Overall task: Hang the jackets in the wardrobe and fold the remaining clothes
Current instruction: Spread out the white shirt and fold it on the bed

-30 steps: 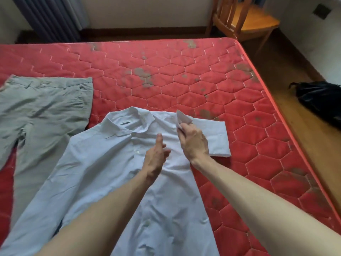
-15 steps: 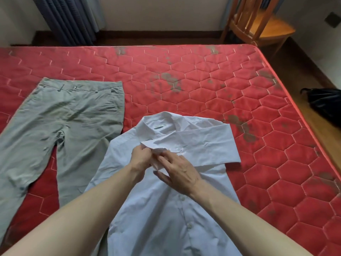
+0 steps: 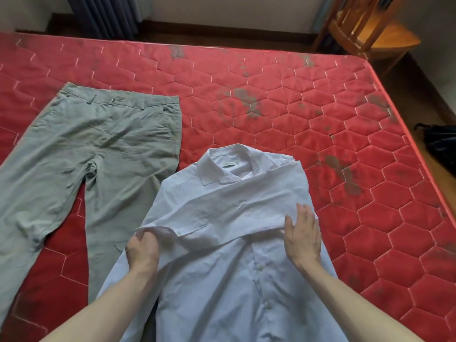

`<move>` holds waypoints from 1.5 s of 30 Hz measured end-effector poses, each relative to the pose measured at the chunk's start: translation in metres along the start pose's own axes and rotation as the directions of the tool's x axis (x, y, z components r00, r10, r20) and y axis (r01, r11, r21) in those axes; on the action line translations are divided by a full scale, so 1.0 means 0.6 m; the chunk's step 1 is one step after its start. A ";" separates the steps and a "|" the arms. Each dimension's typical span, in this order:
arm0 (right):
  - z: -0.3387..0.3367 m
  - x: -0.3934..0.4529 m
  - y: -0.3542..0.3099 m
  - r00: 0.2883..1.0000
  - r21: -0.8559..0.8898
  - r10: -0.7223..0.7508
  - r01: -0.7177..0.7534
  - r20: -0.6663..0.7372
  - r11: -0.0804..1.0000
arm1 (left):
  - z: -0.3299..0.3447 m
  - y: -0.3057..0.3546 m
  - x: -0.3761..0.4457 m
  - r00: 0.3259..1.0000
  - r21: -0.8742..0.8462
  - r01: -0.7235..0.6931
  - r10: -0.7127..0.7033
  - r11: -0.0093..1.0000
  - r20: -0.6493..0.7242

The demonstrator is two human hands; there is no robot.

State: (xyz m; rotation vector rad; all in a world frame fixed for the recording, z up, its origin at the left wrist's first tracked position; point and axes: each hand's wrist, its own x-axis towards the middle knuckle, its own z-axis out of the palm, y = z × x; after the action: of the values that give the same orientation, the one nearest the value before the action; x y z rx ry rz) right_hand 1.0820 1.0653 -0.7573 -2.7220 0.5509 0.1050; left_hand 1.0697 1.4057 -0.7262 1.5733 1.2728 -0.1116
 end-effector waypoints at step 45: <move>0.040 0.199 -0.125 0.512 -0.160 -0.858 0.850 0.027 0.502 | 0.006 -0.034 0.082 0.880 0.415 -0.450 0.471 0.791 0.058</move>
State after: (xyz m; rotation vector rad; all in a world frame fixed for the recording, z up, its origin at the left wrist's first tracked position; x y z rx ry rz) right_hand 1.2213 1.0952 -0.7719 -2.8026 -0.9012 -0.2032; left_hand 1.0770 1.4324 -0.7716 2.2363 0.8945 -0.0336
